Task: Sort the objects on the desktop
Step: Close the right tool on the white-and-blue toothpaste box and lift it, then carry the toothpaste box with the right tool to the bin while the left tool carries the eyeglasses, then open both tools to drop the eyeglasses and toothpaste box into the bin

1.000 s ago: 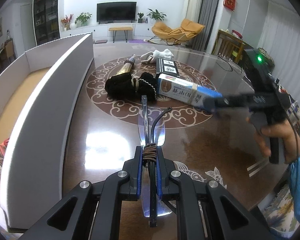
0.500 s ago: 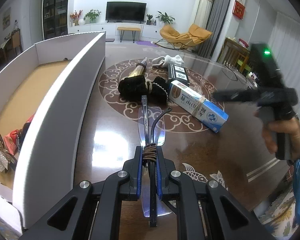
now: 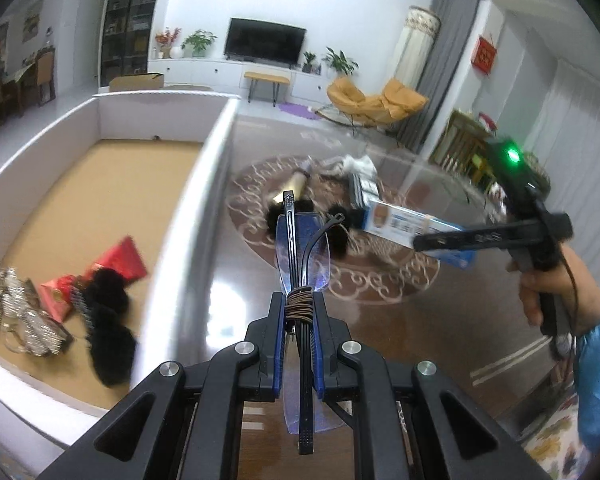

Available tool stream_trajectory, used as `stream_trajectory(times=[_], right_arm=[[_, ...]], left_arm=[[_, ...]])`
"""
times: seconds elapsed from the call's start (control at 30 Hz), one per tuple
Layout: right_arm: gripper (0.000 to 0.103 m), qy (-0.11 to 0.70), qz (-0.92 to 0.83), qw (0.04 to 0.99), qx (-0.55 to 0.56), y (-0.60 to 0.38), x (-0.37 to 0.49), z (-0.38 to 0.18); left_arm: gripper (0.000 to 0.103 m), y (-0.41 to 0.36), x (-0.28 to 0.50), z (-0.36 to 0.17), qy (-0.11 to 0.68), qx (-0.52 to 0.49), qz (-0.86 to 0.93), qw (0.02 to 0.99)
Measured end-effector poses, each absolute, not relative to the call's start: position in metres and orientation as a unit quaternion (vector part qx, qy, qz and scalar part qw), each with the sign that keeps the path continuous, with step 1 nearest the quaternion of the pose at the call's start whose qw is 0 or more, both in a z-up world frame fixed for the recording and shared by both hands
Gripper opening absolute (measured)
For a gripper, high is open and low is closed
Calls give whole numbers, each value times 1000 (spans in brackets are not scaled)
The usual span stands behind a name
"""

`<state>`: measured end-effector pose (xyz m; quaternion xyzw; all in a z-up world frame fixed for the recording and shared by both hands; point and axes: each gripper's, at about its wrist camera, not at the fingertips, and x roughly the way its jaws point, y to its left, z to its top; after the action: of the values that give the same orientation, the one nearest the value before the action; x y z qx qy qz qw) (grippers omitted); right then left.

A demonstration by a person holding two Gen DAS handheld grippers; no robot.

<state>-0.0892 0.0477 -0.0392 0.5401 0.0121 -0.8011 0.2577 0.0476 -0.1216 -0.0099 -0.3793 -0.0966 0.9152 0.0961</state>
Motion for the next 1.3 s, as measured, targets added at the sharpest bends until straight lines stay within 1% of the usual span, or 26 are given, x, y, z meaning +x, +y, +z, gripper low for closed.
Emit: stream_trajectory(times=[0.2, 0.37, 0.47, 0.57, 0.63, 0.67, 0.7, 0.73, 0.8, 0.83, 0.87, 0.9, 0.97, 1.03, 1.1, 1.2, 1.3], right_arm=[[27, -54, -802, 312, 507, 11, -76, 20], [27, -105, -796, 375, 463, -75, -72, 60], [27, -97, -794, 393, 454, -143, -79, 60], [27, -94, -793, 390, 459, -201, -86, 39], [30, -98, -784, 389, 473, -231, -91, 20], [34, -98, -780, 382, 487, -244, -93, 8], [56, -96, -776, 373, 499, -253, -93, 0], [89, -96, -772, 366, 510, -260, -91, -8], [95, -107, -769, 384, 500, -264, -81, -11], [96, -97, -774, 383, 495, -263, -76, -8], [97, -82, -784, 383, 482, -259, -68, -4], [97, -69, -798, 386, 458, -250, -58, 6], [103, -57, -825, 384, 411, -226, -42, 21], [103, -32, -855, 366, 366, -195, -22, 34], [103, 4, -882, 329, 338, -160, -6, 35], [103, 52, -910, 250, 328, -98, 10, 17], [103, 108, -914, 156, 357, -37, 8, -19]], left_arm=[[11, -196, 50, 23, -120, -352, 926, 57], [11, -265, 28, 27, -128, -367, 921, 4], [11, -289, 5, 20, -116, -391, 913, -18], [11, -302, -20, 4, -109, -426, 898, -25], [13, -309, -35, -13, -109, -463, 879, -34], [17, -312, -40, -23, -109, -482, 868, -48], [22, -315, -42, -29, -109, -496, 859, -61], [35, -317, -43, -36, -112, -510, 850, -74], [54, -322, -36, -35, -131, -504, 849, -86], [74, -324, -31, -31, -135, -491, 855, -96], [87, -325, -24, -25, -136, -473, 863, -112], [88, -325, -18, -21, -135, -461, 868, -122], [88, -322, -6, -13, -139, -440, 878, -130], [88, -311, 7, -7, -147, -423, 885, -126], [88, -296, 17, 3, -148, -407, 894, -112], [88, -257, 26, 21, -130, -386, 910, -73], [88, -197, 35, 37, -103, -366, 925, -18]])
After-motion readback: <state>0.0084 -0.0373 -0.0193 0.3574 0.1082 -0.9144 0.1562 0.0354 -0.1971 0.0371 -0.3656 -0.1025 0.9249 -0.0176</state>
